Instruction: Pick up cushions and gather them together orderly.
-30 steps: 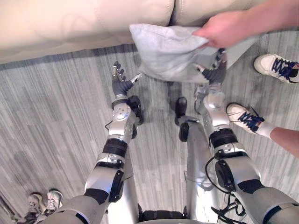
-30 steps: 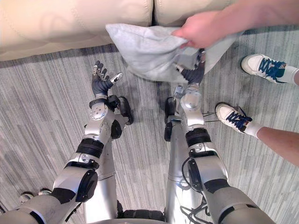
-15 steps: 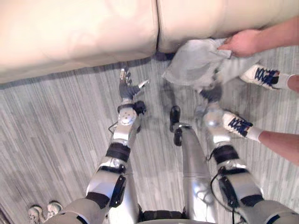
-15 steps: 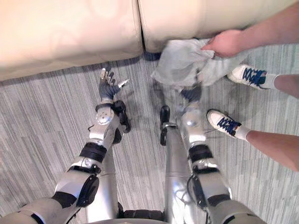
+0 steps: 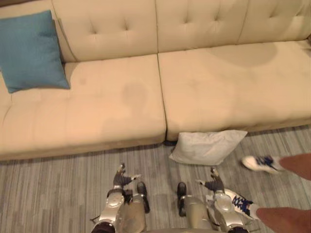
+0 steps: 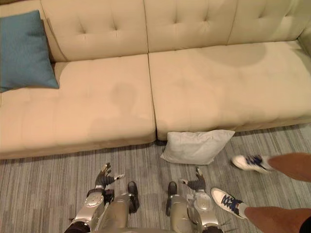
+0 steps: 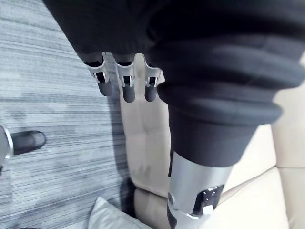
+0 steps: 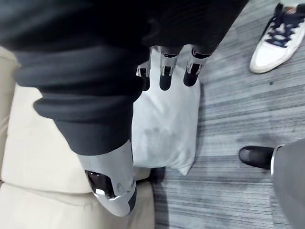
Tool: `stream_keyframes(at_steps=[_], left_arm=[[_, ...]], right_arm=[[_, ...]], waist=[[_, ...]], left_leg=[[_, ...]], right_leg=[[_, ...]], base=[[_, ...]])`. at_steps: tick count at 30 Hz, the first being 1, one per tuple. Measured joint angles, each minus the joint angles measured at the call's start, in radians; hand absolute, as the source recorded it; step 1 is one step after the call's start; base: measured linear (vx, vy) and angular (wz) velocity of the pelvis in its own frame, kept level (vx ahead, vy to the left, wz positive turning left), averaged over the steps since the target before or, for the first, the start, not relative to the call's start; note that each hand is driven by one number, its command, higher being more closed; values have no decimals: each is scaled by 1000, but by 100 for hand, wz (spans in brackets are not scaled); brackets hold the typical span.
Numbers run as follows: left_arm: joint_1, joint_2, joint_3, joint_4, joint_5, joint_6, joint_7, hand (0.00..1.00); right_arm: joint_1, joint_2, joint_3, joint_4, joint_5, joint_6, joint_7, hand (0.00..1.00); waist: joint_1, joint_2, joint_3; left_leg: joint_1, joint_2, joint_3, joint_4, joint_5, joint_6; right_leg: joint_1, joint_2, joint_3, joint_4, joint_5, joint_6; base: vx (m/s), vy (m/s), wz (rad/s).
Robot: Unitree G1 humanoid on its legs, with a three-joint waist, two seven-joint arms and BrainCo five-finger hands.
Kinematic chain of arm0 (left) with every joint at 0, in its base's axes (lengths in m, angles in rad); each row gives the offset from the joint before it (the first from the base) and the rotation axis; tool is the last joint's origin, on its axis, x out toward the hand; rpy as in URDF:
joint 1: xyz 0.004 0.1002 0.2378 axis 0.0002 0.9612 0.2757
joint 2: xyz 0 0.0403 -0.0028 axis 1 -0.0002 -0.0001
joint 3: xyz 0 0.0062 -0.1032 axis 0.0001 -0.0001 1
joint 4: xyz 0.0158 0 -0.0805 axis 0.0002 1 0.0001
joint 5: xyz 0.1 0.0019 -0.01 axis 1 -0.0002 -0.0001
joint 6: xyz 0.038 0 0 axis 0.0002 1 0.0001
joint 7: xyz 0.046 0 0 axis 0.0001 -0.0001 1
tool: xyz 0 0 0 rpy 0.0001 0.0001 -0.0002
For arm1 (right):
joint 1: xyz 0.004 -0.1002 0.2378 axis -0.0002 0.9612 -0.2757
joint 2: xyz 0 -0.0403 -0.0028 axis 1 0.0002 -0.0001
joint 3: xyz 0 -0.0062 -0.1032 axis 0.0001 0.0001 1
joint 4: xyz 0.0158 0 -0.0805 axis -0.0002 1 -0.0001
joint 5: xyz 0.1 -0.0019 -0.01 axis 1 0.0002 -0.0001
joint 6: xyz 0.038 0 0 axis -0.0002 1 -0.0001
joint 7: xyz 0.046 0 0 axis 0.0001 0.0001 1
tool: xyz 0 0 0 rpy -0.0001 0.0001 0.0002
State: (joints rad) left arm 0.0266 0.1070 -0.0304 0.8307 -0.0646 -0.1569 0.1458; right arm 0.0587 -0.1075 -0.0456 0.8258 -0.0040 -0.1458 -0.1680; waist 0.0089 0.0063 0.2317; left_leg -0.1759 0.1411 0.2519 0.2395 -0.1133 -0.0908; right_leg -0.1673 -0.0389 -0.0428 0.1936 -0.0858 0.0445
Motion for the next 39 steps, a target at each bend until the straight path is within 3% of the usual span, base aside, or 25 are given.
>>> stream_keyframes(at_steps=[5, 10, 11, 16, 17, 18, 19, 20, 21, 22, 23, 24, 26, 27, 28, 29, 30, 31, 32, 34, 35, 36, 37, 38, 39], left_arm=[[59, 30, 22, 11, 39, 1, -37, 0], [72, 28, 36, 25, 40, -1, -39, 0], [70, 25, 36, 21, 40, -2, -40, 0], [62, 17, 33, -7, 39, -1, -56, 0], [61, 18, 33, -8, 39, -1, -56, 0], [62, 20, 33, -12, 39, 0, -56, 0], [65, 27, 34, -14, 38, 2, -56, 0], [67, 38, 34, -15, 38, 4, -57, 0], [71, 37, 34, -18, 38, 6, -57, 0], [71, 40, 34, -18, 38, 6, -58, 0], [71, 46, 34, -18, 38, 7, -57, 0], [69, 55, 34, -17, 38, 7, -58, 0], [69, 55, 35, -16, 39, 7, -58, 0], [72, 52, 34, -16, 39, 8, -58, 0], [72, 38, 32, -13, 39, 9, -61, 0], [72, 27, 32, -12, 38, 7, -61, 0], [75, 10, 30, -11, 38, 7, -60, 0], [74, -1, 25, -9, 38, 8, -60, 0], [73, -4, 25, -9, 38, 8, -60, 0], [75, -9, 25, -21, 37, 7, -56, 0], [78, -10, 26, -27, 34, 7, -54, 0], [94, -14, 32, -48, 27, 6, -52, 0], [101, -18, 35, -55, 26, 6, -51, 0], [106, -19, 39, -57, 15, 5, -50, 0], [108, -24, 40, -57, 14, 4, -50, 0]], right_arm=[[46, -30, -33, 34, -20, 2, 38, 0], [45, -78, -34, 33, -46, 1, 44, 0], [45, -84, -37, 31, -45, 1, 44, 0], [23, -63, -35, 1, 6, 3, 46, 0], [13, -60, -34, 1, 12, 4, 46, 0], [-15, -52, -32, 3, 21, 4, 45, 0], [-30, -45, -31, 6, 33, 4, 45, 0], [-31, -45, -31, 7, 33, 4, 44, 0], [-46, -48, -30, 7, 33, 5, 42, 0], [-51, -49, -12, 7, 33, 5, 40, 0], [-54, -50, 0, 7, 32, 4, 40, 0], [-67, -54, 29, 7, 28, 5, 40, 0], [-92, -56, 63, 7, 9, 8, 40, 0], [-103, -59, 100, 12, -7, 16, 41, 0], [-110, -66, 126, 17, -8, 19, 40, 0], [-113, -70, 137, 21, -11, 20, 40, 0], [-124, -77, 156, 29, -18, 24, 40, 0], [-140, -75, 164, 34, -19, 27, 39, 0], [-144, -76, 163, 34, -19, 27, 37, 0], [-150, -77, 161, 35, -20, 27, 37, 0], [-152, -77, 161, 35, -23, 27, 36, 0], [-159, -78, 164, 35, -27, 27, 37, 0], [-161, -78, 164, 35, -28, 26, 37, 0], [-173, -70, 164, 47, -32, 26, 37, 0], [-176, -71, 161, 52, -38, 26, 37, 0]], waist=[[-5, 0, -45], [4, 3, -48], [2, 7, -49], [-8, -12, -44], [-12, -12, -44], [-17, -7, -41], [-18, -8, -39], [-17, -8, -38], [-18, -2, -32], [-19, -3, -32], [-19, -4, -31], [-21, 7, -25], [-19, 22, -19], [-16, 24, -16], [-13, 45, -4], [-5, 55, 1], [18, 61, 14], [19, 71, 27], [20, 71, 28], [58, 58, 36], [66, 57, 37], [70, 63, 33], [75, 71, 28], [89, 63, 26], [90, 50, 20]], left_leg=[[74, -3, 23, -28, 1, -2], [75, -16, -86, -13, -7, -6], [74, -9, -83, -16, -38, -8], [7, 12, 78, 82, -132, 6], [5, 19, 107, 80, -133, 9], [10, 46, 176, 78, -129, 5], [32, 73, 254, 83, -125, 11], [52, 81, 290, 82, -127, 9], [100, 90, 352, 82, -129, 6], [134, 90, 369, 78, -132, 0], [155, 87, 375, 74, -137, -8], [195, 105, 383, 75, -159, -42], [220, 151, 391, 133, -180, -72], [196, 212, 369, 282, -175, -59], [150, 275, 306, 437, -146, 31], [119, 301, 251, 521, -112, 84], [65, 300, 115, 670, -91, 71], [14, 254, 22, 702, -137, 20], [-21, 223, -13, 698, -154, 19], [-88, 103, -71, 540, -168, 23], [-93, 77, -84, 467, -165, 18], [-88, 30, -115, 281, -121, -12], [-85, 21, -125, 213, -77, -8], [-66, 7, -118, 190, -47, 67], [-47, -24, -122, 169, -56, 80]], right_leg=[[59, 9, 44, -43, 12, 1], [51, 21, 140, -94, 74, 10], [34, 28, 167, -98, 82, 16], [-88, 50, 317, -120, 126, 35], [-95, 41, 298, -144, 128, 18], [-115, 18, 172, -143, 139, -32], [-135, -8, -36, -96, 132, -75], [-133, -21, -135, -82, 118, -99], [-116, -70, -304, -64, 109, -112], [-103, -91, -378, -47, 124, -119], [-98, -90, -388, -40, 137, -117], [-104, -64, -354, -16, 137, -94], [-119, -11, -293, 11, 100, -87], [-104, 25, -252, -2, 90, -90], [-54, 68, -247, -46, 90, -92], [-37, 86, -253, -47, 81, -106], [-18, 96, -226, -22, 74, -119], [12, 105, -206, -34, 67, -125], [23, 104, -197, -43, 67, -125], [75, 82, -173, -78, 66, -118], [84, 76, -170, -81, 64, -109], [95, 72, -169, -79, 62, -89], [94, 75, -169, -73, 54, -82], [97, 66, -152, -47, 26, -58], [107, 37, -154, -22, 2, -33]], base=[[50, 0, -24], [-53, 18, -59], [-134, 93, -72], [-161, 104, -111], [-91, 78, -132], [-57, 61, -163], [1, 30, -168], [74, 26, -177], [116, 2, -161], [132, -23, -162], [143, -91, -155], [150, -139, -153], [135, -160, -152], [163, -172, -144], [186, -168, -140], [269, -99, -130], [269, 13, -113], [264, 55, -92], [226, 90, -54], [250, 80, -42], [244, 93, -29], [179, 84, -16], [241, 135, -23], [309, 150, 0], [396, 196, 13]])
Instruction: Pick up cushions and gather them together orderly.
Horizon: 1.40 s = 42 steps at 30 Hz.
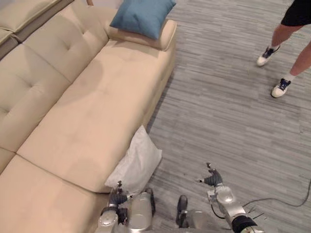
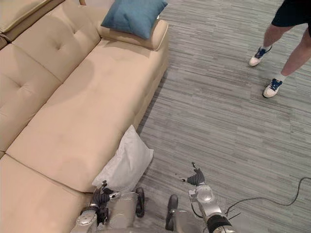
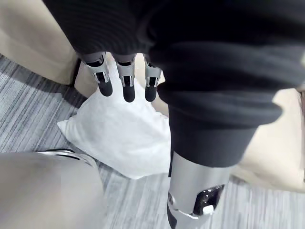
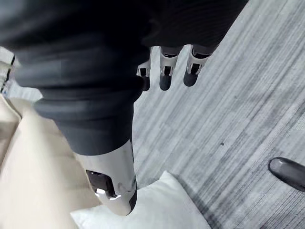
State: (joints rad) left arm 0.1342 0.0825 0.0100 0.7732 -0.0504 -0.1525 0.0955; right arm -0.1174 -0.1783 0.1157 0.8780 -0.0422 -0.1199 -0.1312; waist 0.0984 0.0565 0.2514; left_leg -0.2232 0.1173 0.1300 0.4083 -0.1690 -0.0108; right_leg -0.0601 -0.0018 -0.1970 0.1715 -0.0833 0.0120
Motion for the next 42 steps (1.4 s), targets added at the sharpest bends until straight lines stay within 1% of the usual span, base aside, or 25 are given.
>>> stream_keyframes(at_steps=[1, 2, 3, 6, 8, 11, 12, 13, 14, 16, 19, 20, 21, 22, 23, 24, 25, 27, 28, 32, 36, 38, 39, 40, 42], left_arm=[[0, -5, 0, 0, -2, 0, 0, 0], [2, -14, 1, 3, -16, 0, 0, 0], [5, -15, 2, 5, -20, 0, 0, 0], [7, 6, -1, 14, -20, 1, 2, 0], [-1, 18, 0, 13, -21, 2, 15, 0], [-38, 18, 0, 11, -25, 2, 20, 0], [-65, 15, 0, 11, -28, 2, 21, 0], [-78, 9, 0, 10, -29, 0, 21, 0], [-87, -7, 14, 14, -29, -2, 23, 0], [-67, -37, 32, 11, -30, -5, 23, 0], [-53, -70, 32, 9, -39, -5, 21, 0], [-55, -74, 32, 7, -45, -5, 21, 0], [-55, -83, 31, -3, -56, -5, 21, 0], [-54, -87, 31, -7, -58, -5, 21, 0], [-51, -87, 30, -7, -59, -5, 21, 0], [-42, -85, 31, -8, -59, -5, 22, 0], [-35, -78, 29, -8, -59, -5, 22, 0], [-32, -58, 25, -7, -58, -4, 23, 0], [-37, -33, 20, -4, -57, -4, 27, 0], [-44, 31, 25, 12, -57, -5, 42, 0], [-130, 95, 36, 3, -68, -10, 69, 0], [-166, 115, 41, -16, -92, -12, 87, 0], [-189, 126, 43, -27, -98, -12, 89, 0], [-228, 133, 55, -30, -110, -16, 97, 0], [-277, 128, 90, -32, -117, -21, 107, 0]], right_arm=[[-2, -4, -1, 1, 0, 0, -1, 0], [-6, -11, 0, 7, -3, 0, -1, 0], [-10, -8, 0, 14, -8, 0, 0, 0], [3, 17, 2, 16, -17, 0, 2, 0], [24, 23, 1, 16, -30, 0, 3, 0], [44, 19, -21, 6, -29, 0, 2, 0], [66, 19, -50, -4, -28, -1, 1, 0], [81, 19, -74, -5, -24, 0, 0, 0], [101, 21, -92, -1, -4, 3, -1, 0], [108, 23, -109, -29, 4, 3, -2, 0], [124, 38, -124, -72, 16, -3, -4, 0], [129, 40, -132, -77, 21, -3, -5, 0], [140, 46, -145, -81, 35, -3, -8, 0], [149, 57, -175, -79, 41, -2, -19, 0], [151, 62, -183, -78, 42, -2, -21, 0], [150, 75, -204, -76, 45, -3, -23, 0], [146, 75, -219, -64, 47, -4, -28, 0], [146, 86, -219, -43, 51, -5, -35, 0], [143, 94, -219, -15, 52, -3, -40, 0], [111, 90, -218, 30, 53, -1, -44, 0], [21, 77, -221, 24, 53, -1, -70, 0], [-14, 66, -225, -7, 55, -2, -91, 0], [-30, 57, -225, -29, 65, -2, -102, 0], [-58, 41, -226, -43, 77, -3, -118, 0], [-109, 17, -226, -43, 81, -2, -133, 0]], waist=[[-1, -2, 0], [-1, -2, 0], [-1, -4, 0], [-19, -36, -1], [-29, -53, -13], [-32, -49, -14], [-40, -51, -15], [-46, -52, -16], [-47, -45, -19], [-24, -17, -38], [-29, -9, -43], [-29, -10, -42], [-29, -14, -44], [-28, -21, -45], [-27, -23, -46], [-27, -24, -45], [-27, -29, -47], [-28, -49, -54], [-27, -56, -55], [-27, -63, -42], [-25, -61, 20], [-23, -62, 68], [-23, -59, 91], [-23, -62, 112], [-27, -53, 136]], left_leg=[[7, -12, -2, -1, -8, 10], [38, -39, -1, 1, -39, 37], [70, -54, -2, -3, -59, 47], [157, -130, -62, -13, -100, 91], [167, -163, -150, -8, -113, 103], [162, -185, -315, -12, -112, 101], [160, -208, -414, -7, -113, 90], [160, -227, -479, 11, -125, 66], [165, -232, -530, 47, -162, 10], [160, -195, -545, 41, -150, -15], [151, -143, -559, -3, -111, -79], [146, -135, -554, -6, -105, -90], [134, -120, -523, -10, -88, -117], [119, -95, -423, -11, -71, -144], [113, -81, -370, -11, -67, -148], [100, -42, -213, -15, -63, -142], [90, -11, -74, -26, -52, -117], [67, -11, 24, -24, -20, -61], [52, -9, 54, -26, -14, -54], [19, -18, 52, -27, 4, -28], [-102, -10, 61, -2, 24, -12], [-151, -2, 75, 30, 22, -10], [-187, 7, 91, 59, 3, 9], [-262, 19, 98, 133, -31, 20], [-362, 49, 112, 223, -56, 28]], right_leg=[[2, -14, -5, 20, -18, 11], [-7, -55, -10, 122, -68, 59], [-31, -83, -4, 233, -91, 89], [-152, -169, 43, 630, -105, 115], [-190, -153, 93, 629, -162, 95], [-243, -53, 234, 479, -176, 80], [-255, -18, 342, 406, -169, 90], [-251, -17, 400, 339, -143, 105], [-225, -30, 381, 303, -91, 95], [-215, -20, 321, 314, -80, 78], [-173, -29, 182, 312, -78, 75], [-165, -33, 158, 310, -78, 74], [-145, -39, 113, 298, -72, 50], [-113, -48, 77, 269, -73, 45], [-100, -49, 67, 258, -72, 45], [-68, -52, 38, 231, -71, 43], [-53, -56, 18, 215, -71, 43], [-46, -73, -1, 183, -69, 41], [-29, -72, -11, 134, -58, 39], [-29, -70, -19, 77, -21, 44], [-176, -71, -12, 156, -14, 37], [-246, -74, 10, 224, -32, 20], [-290, -76, 17, 268, -58, 15], [-360, -80, 31, 332, -118, 4], [-467, -81, 37, 424, -142, -4]], base=[[406, 208, 41], [296, 202, 27], [277, 224, 26], [287, 174, 63], [288, 15, 139], [358, -116, 181], [339, -227, 235], [411, -341, 295], [341, -288, 204], [315, -271, 112], [171, -260, 111], [103, -197, 147], [80, -142, 139], [73, -121, 129], [61, -87, 105], [42, -56, 72], [37, -34, 68], [27, 47, 59], [12, 81, 58], [-40, 60, 13], [-199, 38, -2], [-251, 19, -14], [-297, -9, -14], [-317, -26, -16], [-377, -52, -16]])
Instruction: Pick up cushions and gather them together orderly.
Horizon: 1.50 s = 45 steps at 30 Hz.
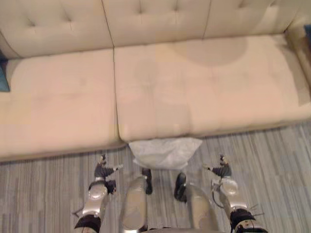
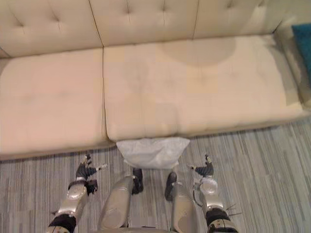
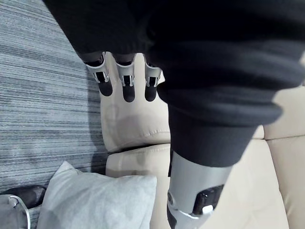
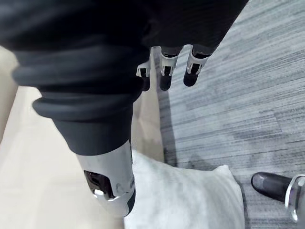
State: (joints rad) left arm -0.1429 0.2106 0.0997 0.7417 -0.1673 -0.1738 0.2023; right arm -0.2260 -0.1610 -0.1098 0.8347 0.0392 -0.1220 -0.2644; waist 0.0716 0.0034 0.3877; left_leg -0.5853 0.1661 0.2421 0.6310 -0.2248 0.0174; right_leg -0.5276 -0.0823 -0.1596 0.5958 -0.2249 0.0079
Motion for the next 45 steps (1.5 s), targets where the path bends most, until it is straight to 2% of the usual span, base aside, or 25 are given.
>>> stream_keyframes(at_steps=[4, 9, 12, 14, 16, 17, 19, 23, 26, 30, 32, 35, 37, 38, 39, 40, 41, 42, 43, 44, 45], left_arm=[[-157, -10, 43, -10, -22, -10, 5, 0], [-316, -30, 66, -64, -36, -11, 23, 0], [-411, -54, 54, -119, -36, -11, 51, 0], [-484, -65, 12, -152, -36, -11, 80, 0], [-528, -71, -6, -166, -36, -12, 93, 0], [-553, -71, -19, -166, -36, -12, 104, 100], [-614, -74, -31, -174, -36, -13, 145, 100], [-623, -72, -32, -186, -34, -12, 207, 100], [-621, -63, -33, -204, -33, -9, 253, 100], [-579, -57, -83, -280, -33, 3, 287, 100], [-531, -56, -110, -336, -31, 4, 293, 100], [-423, -56, -146, -451, -4, 0, 296, 100], [-362, -57, -172, -497, 13, -13, 296, 100], [-301, -66, -187, -547, 15, -13, 293, 100], [-261, -74, -196, -562, 17, -19, 291, 100], [-175, -86, -220, -594, 23, -32, 288, 100], [-146, -91, -225, -610, 24, -34, 283, 100], [-91, -95, -232, -632, 24, -42, 277, 100], [-43, -96, -242, -637, 24, -54, 272, 100], [-20, -97, -248, -638, 24, -57, 266, 100], [29, -98, -248, -649, 24, -58, 254, 100]], right_arm=[[-128, -30, -12, -3, 10, 1, -33, 0], [-341, -37, 23, -27, 12, 1, -46, 0], [-487, -43, 75, -66, 12, 1, -68, 0], [-587, -42, 110, -76, 12, -2, -92, 0], [-636, -37, 120, -76, 11, -2, -109, 0], [-663, -32, 120, -77, 11, -3, -116, 100], [-709, -10, 122, -102, 12, -3, -153, 100], [-710, 6, 156, -162, 12, -2, -198, 100], [-703, 14, 191, -203, 12, -2, -216, 100], [-615, 16, 214, -346, 12, -1, -216, 100], [-553, 16, 239, -431, 10, -2, -216, 100], [-446, 15, 267, -576, 7, -8, -214, 100], [-360, 16, 282, -674, 1, -31, -210, 100], [-296, 20, 294, -741, -3, -37, -200, 100], [-258, 25, 298, -759, -4, -49, -191, 100], [-172, 28, 313, -799, -12, -67, -181, 100], [-140, 28, 314, -825, -15, -68, -174, 100], [-86, 29, 322, -862, -23, -69, -164, 100], [-36, 29, 336, -884, -33, -72, -149, 100], [-8, 30, 343, -896, -37, -74, -142, 100], [33, 31, 357, -903, -40, -89, -129, 100]], waist=[[-4, 3, 70], [-3, 2, 140], [-2, 2, 159], [-3, 3, 160], [-3, 3, 160], [-2, 3, 160], [-3, 3, 160], [-10, 3, 160], [-31, 3, 160], [-31, 3, 159], [-33, 2, 158], [-38, 2, 155], [-38, 2, 148], [-36, 2, 145], [-35, 1, 114], [-34, 1, 23], [-34, 1, 15], [-32, 1, 15], [-32, 0, 5], [-33, 0, -11], [-34, 0, -45]], left_leg=[[-242, 65, 37, 125, -4, 8], [-517, 114, 44, 285, -11, 20], [-669, 133, 42, 362, -10, 32], [-754, 133, 36, 415, -7, 56], [-793, 132, 30, 436, -8, 60], [-810, 130, 30, 443, -7, 61], [-858, 130, 23, 468, -7, 62], [-893, 131, 18, 485, -7, 62], [-894, 133, 13, 486, -5, 58], [-873, 143, 10, 490, 0, 62], [-818, 148, 7, 482, 0, 62], [-685, 146, 13, 410, 2, 44], [-585, 134, 20, 332, 14, 25], [-480, 125, 26, 268, 22, 13], [-457, 121, 27, 244, 22, 13], [-434, 105, 26, 192, 27, 5], [-390, 97, 28, 165, 33, -4], [-295, 91, 30, 127, 44, -19], [-205, 84, 31, 91, 45, -17], [-168, 76, 31, 66, 47, -14], [-105, 63, 31, 17, 52, -19]], right_leg=[[-255, -2, 2, 142, -14, -10], [-550, -5, 20, 310, -13, -29], [-708, -9, 25, 390, -7, -29], [-799, -27, 27, 461, -12, -33], [-838, -32, 28, 490, -19, -32], [-857, -37, 26, 502, -23, -32], [-904, -43, 26, 538, -35, -27], [-943, -44, 27, 561, -41, -31], [-943, -41, 24, 563, -42, -35], [-921, -34, 19, 564, -37, -44], [-865, -25, 19, 550, -38, -44], [-727, -9, 11, 466, -38, -46], [-624, -7, 0, 389, -37, -52], [-518, -8, -16, 321, -23, -59], [-494, -9, -21, 295, -22, -58], [-466, -14, -35, 242, -21, -55], [-422, -18, -42, 215, -17, -49], [-320, -24, -60, 171, -4, -37], [-226, -23, -71, 129, -3, -35], [-187, -24, -75, 105, -3, -32], [-120, -23, -83, 55, 1, -26]], base=[[-278, -55, -4], [-173, -28, -15], [-87, -5, -12], [-49, -11, 6], [-42, -18, 11], [-58, -25, 16], [-66, -21, 13], [-55, 4, 1], [-49, 16, 0], [-27, 18, -5], [-23, 7, -7], [-53, -18, -4], [-70, -50, 4], [-43, -53, 3], [-12, -53, 5], [37, -27, 7], [128, -15, 9], [179, -14, 8], [183, -13, 10], [192, -14, 17], [228, 4, 24]])
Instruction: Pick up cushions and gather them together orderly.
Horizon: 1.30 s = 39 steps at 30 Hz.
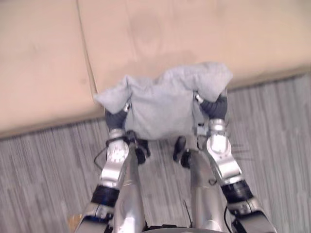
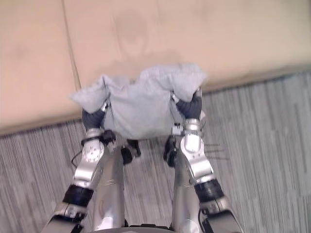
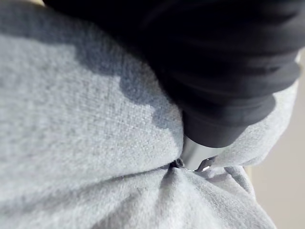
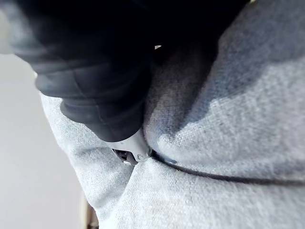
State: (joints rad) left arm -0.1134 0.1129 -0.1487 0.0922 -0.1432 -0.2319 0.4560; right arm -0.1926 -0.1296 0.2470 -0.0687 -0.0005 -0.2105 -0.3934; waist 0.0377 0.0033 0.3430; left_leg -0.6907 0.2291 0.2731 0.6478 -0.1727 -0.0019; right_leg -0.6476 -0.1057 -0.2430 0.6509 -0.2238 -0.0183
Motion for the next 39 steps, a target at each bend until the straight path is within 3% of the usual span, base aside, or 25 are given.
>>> stream_keyframes(at_steps=[6, 9, 14, 16, 18, 20, 23, 24, 26, 28, 29, 30, 31, 32, 34, 37, 38, 39], left_arm=[[161, 47, -1, -8, -2, -18, -38, 100], [226, 59, -1, -26, -2, -18, -54, 100], [289, 62, 0, -48, -3, -18, -98, 100], [305, 54, 0, -48, -4, -18, -112, 100], [337, 40, -1, -48, -14, -17, -132, 100], [364, 30, -8, -47, -14, -11, -156, 100], [364, 43, -9, -45, -13, -7, -160, 100], [362, 59, -9, -46, -13, -9, -160, 100], [361, 70, -9, -45, -13, -9, -163, 100], [361, 83, -13, -45, -13, -9, -173, 100], [361, 91, -19, -44, -13, -9, -174, 100], [358, 84, -32, -31, -13, -8, -189, 100], [362, 75, -49, -28, -13, -8, -197, 100], [360, 72, -55, -28, -13, -8, -201, 100], [330, 64, -60, -11, -13, -8, -224, 100], [314, 56, -59, 9, -13, -8, -241, 100], [306, 45, -55, 18, -14, -9, -244, 100], [306, 45, -55, 18, -14, -9, -244, 100]], right_arm=[[30, -2, 50, 101, 2, -21, 87, 100], [40, -33, 73, 164, 9, -19, 118, 100], [48, -57, 83, 168, 30, -18, 155, 100], [49, -60, 83, 169, 30, -17, 157, 100], [50, -64, 84, 194, 30, -16, 164, 100], [74, -64, 84, 231, 32, -14, 167, 100], [98, -64, 84, 245, 32, -6, 180, 100], [109, -64, 86, 245, 31, 1, 184, 100], [116, -66, 87, 248, 31, 2, 193, 100], [127, -68, 85, 248, 32, 3, 197, 100], [132, -68, 84, 248, 32, 3, 198, 100], [146, -81, 74, 248, 32, 3, 199, 100], [158, -85, 58, 246, 32, 3, 201, 100], [163, -85, 47, 246, 32, 3, 202, 100], [163, -85, 14, 245, 32, 3, 202, 100], [164, -86, 2, 233, 32, 3, 202, 100], [164, -88, -3, 197, 32, 3, 201, 100], [164, -88, -3, 195, 32, 3, 201, 100]], waist=[[6, -12, -85], [3, -13, -117], [3, -14, -126], [5, -14, -126], [5, -12, -125], [1, -13, -125], [-19, -9, -122], [-22, -10, -122], [-26, -6, -120], [-40, -17, -125], [-50, -27, -130], [-63, -12, -131], [-59, 13, -142], [-57, 21, -147], [-56, 26, -149], [-57, 25, -148], [-52, 24, -148], [-51, 24, -148]], left_leg=[[296, -78, 33, -301, 94, 2], [386, -80, 35, -380, 104, -5], [465, -96, 24, -421, 94, -13], [470, -94, 11, -402, 73, -14], [476, -93, -13, -345, 14, -11], [497, -123, -55, -288, -51, 11], [508, -151, -110, -287, -59, 24], [507, -160, -140, -296, -60, 25], [507, -162, -174, -307, -60, 23], [519, -178, -231, -313, -74, -14], [520, -189, -247, -304, -82, -29], [533, -184, -295, -285, -101, -64], [540, -153, -302, -294, -98, -85], [545, -138, -303, -307, -93, -94], [529, -96, -287, -262, -57, -151], [481, -51, -210, -99, -11, -125], [443, -35, -158, -28, -18, -82], [441, -35, -157, -28, -21, -78]], right_leg=[[265, 11, 14, -256, 74, 26], [364, 39, 32, -364, 122, 28], [441, 48, 55, -419, 140, 37], [450, 48, 52, -405, 139, 37], [444, 34, 52, -310, 110, 52], [346, -25, 83, 2, 84, 49], [287, -29, 140, 85, 42, 37], [261, -16, 164, 25, 20, 49], [236, -5, 178, -112, 36, 61], [244, 12, 237, -376, 152, 83], [248, 2, 253, -407, 196, 86], [257, 3, 242, -364, 275, 60], [259, 23, 218, -348, 251, 45], [259, 33, 207, -342, 240, 37], [298, 64, 180, -377, 221, 11], [377, 88, 175, -451, 223, -6], [432, 85, 189, -511, 234, -22], [434, 85, 190, -515, 234, -22]], base=[[271, 17, 5], [182, 20, -14], [99, 19, -13], [36, 34, 7], [18, 51, 16], [19, 75, 38], [58, 26, 67], [142, -67, 75], [172, -106, 68], [265, -181, 80], [331, -265, 101], [342, -283, 75], [352, -271, 55], [406, -274, 18], [347, -232, 12], [256, -124, -6], [177, -29, -12], [204, -12, -17]])
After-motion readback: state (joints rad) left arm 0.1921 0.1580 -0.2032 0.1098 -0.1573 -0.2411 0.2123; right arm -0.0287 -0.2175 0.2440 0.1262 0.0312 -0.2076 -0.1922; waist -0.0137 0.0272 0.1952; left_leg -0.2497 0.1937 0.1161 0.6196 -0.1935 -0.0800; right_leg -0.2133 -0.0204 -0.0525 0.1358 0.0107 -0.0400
